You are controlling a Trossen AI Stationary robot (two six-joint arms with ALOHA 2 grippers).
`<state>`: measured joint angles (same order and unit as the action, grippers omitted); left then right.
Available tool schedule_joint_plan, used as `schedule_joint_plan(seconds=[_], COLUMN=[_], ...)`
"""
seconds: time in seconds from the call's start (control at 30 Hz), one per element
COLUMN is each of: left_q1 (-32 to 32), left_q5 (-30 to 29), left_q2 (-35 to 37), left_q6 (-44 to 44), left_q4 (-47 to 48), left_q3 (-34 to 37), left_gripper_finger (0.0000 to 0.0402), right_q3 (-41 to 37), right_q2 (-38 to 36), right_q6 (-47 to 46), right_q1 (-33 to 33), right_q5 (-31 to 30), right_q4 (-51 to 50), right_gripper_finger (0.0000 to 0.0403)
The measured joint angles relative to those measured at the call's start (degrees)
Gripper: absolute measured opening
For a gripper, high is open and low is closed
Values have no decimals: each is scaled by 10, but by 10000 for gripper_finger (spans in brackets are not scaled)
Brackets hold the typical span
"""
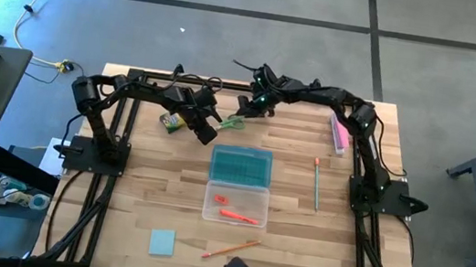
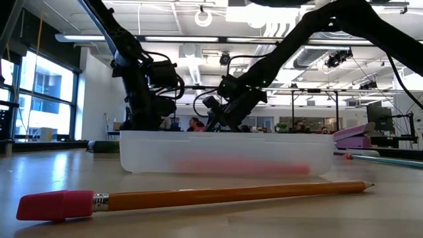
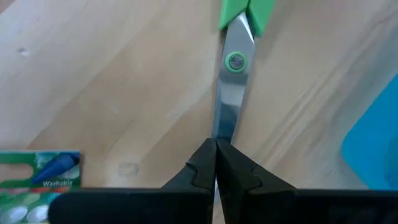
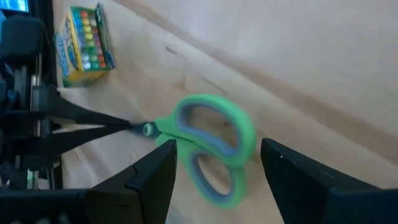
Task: Pack school essentials
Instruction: Put the green scissors into the blue supply box
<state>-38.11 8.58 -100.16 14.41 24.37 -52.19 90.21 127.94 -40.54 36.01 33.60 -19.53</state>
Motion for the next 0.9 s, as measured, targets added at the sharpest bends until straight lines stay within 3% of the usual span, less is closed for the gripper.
schedule_joint_plan(seconds=[0.23, 0.6, 0.9], left_q1=[0, 8, 17], left_q5=[-3, -1, -4], left_q2=[-4, -7, -8], left_q6=[2, 4, 0], left_q4=[-33, -58, -62], left_q3=[1, 2, 2], left_gripper_finger=[0, 0, 0], right_q3=[0, 0, 0], right_q2=[0, 0, 0], right_q6=[5, -16, -49], right_q1=[0, 0, 7], right_q5=[1, -20, -2], right_q4=[-8, -21, -24], right_gripper_finger=[221, 128, 102])
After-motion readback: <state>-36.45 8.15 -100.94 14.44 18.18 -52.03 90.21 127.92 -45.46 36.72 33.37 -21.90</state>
